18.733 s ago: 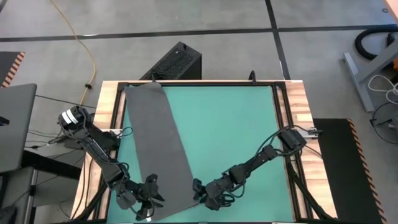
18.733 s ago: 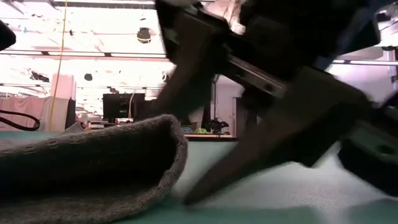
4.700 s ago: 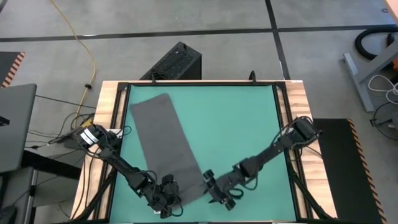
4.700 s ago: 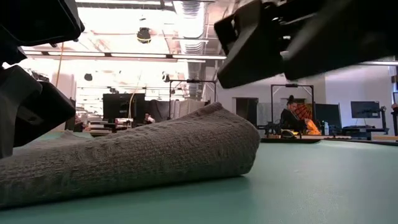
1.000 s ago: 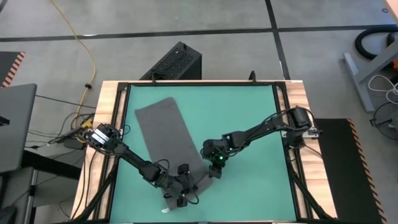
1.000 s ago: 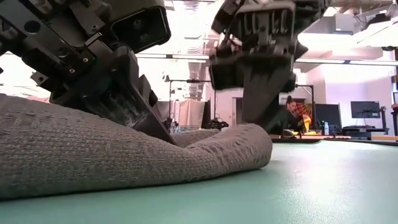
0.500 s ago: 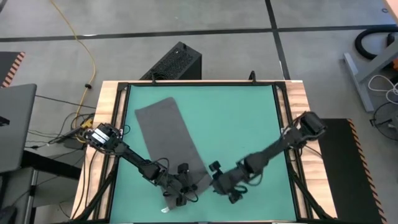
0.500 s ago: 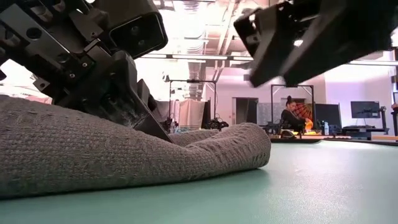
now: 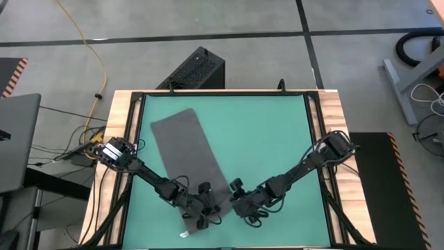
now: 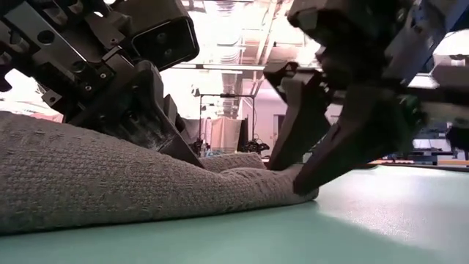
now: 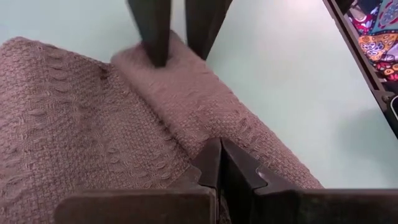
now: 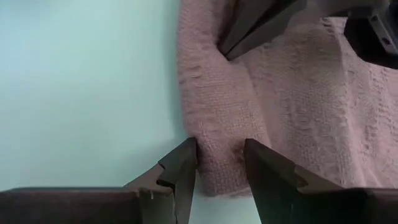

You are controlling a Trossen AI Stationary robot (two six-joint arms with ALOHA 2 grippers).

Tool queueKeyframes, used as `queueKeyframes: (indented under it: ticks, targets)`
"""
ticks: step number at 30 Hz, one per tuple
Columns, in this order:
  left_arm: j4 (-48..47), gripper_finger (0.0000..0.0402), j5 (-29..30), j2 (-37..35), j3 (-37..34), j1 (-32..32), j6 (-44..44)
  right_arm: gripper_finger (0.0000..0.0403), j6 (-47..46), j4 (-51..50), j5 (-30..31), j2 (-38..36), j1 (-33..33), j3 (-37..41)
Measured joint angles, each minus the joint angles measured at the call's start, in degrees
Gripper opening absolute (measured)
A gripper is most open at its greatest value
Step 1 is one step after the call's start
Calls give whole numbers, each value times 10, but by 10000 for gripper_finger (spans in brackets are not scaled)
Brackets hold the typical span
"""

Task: Roll towel
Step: Roll the gray towel

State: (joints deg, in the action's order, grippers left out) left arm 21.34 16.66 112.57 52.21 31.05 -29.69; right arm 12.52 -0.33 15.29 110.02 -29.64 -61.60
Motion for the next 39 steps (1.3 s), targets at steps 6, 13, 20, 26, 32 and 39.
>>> queueKeyframes:
  ticks: [6, 13, 20, 26, 32, 39]
  targets:
    - [-4, 0, -15, 0, 0, -7, 0, 163, 11, 2, 0, 24, 2, -2]
    - [-2, 0, -13, -6, 0, -7, 23, 81, -57, -47, -52, 18, 15, -4]
    - [20, 0, 14, -32, -1, 1, 55, 30, -188, -68, -271, 19, 52, -2]
    - [18, 0, 23, -35, -1, 1, 50, 21, -291, -68, -453, 21, 87, -1]
    - [62, 0, 28, -34, -1, 14, 66, 26, -359, -62, -506, 22, 111, 1]
    - [124, 0, 1, -35, 0, 41, 86, 24, -410, -57, -536, 22, 145, 1]
